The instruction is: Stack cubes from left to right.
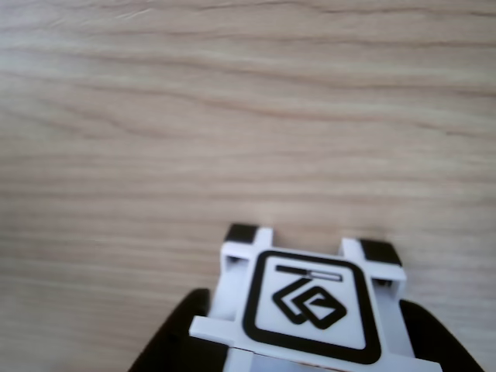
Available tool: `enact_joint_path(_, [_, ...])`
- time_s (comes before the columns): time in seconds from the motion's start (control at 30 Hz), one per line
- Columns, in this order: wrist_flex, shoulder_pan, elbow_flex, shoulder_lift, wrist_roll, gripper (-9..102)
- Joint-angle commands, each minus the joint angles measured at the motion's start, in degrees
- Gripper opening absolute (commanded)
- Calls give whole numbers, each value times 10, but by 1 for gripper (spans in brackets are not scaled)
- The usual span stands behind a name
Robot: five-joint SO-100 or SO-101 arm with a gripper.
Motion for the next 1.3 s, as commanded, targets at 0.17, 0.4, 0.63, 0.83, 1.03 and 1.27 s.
enact_joint_path(0.17, [7,3,-22,18,7,0])
enact_joint_path(0.4, [9,3,-44,107,6,0])
enact_joint_path(0.63, [11,2,-71,182,26,0])
enact_joint_path(0.83, [16,2,-74,274,21,0])
enact_joint_path(1.03, [77,2,-75,329,35,0])
enact_joint_path(1.27, [110,11,-75,378,17,0])
